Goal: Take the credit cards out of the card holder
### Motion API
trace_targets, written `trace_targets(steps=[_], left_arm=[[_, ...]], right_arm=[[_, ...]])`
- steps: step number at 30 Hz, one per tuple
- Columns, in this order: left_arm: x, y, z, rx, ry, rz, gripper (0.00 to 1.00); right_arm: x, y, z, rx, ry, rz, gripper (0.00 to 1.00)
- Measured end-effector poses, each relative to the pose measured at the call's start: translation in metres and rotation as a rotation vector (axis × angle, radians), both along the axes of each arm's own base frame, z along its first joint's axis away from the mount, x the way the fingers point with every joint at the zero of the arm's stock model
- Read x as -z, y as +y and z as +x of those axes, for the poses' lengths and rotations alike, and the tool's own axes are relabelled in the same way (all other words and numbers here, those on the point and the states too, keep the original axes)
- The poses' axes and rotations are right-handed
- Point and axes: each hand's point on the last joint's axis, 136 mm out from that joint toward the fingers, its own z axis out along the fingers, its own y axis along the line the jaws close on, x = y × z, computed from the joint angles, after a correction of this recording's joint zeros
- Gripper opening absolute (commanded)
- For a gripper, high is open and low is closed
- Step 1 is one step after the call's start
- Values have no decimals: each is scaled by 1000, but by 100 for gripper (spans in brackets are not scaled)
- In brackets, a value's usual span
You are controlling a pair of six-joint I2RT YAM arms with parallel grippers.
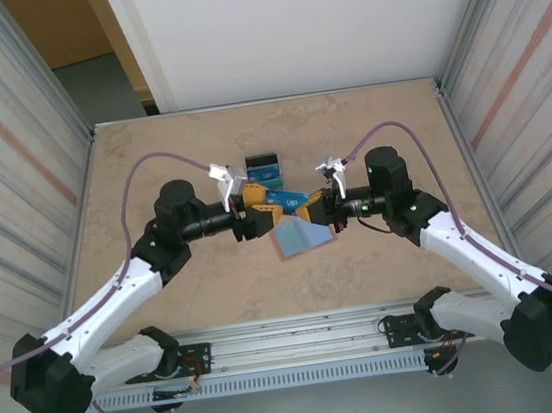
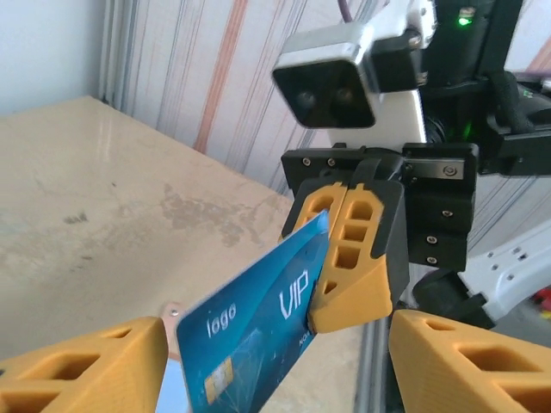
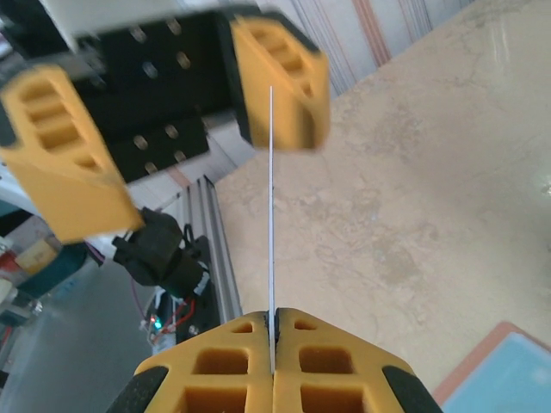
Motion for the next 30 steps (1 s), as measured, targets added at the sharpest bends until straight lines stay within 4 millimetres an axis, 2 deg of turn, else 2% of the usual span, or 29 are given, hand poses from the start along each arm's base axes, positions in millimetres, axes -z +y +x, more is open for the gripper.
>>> trace_targets(steps=[5, 10, 18, 25, 27, 28, 30], left_arm=[[-17, 3, -2, 22, -126, 88, 70], [-10, -5, 0, 92, -170, 188, 63], [20, -20, 2, 246, -131, 298, 36], [33, -27, -3, 339, -99, 312, 3], [34, -27, -5, 351, -96, 314, 0], [34, -27, -6, 354, -99, 314, 0], [34, -28, -5, 361, -119, 316, 0]], right_arm=[[8, 0, -5, -37, 16, -50, 0], [13, 0, -8, -70, 25, -76, 0], [12, 3, -10, -106, 22, -96, 0], [20, 3, -6, -104, 37, -122, 1], [22, 3, -6, -102, 43, -129, 3], [22, 3, -6, -100, 42, -131, 8], [23, 2, -3, -87, 39, -138, 26]])
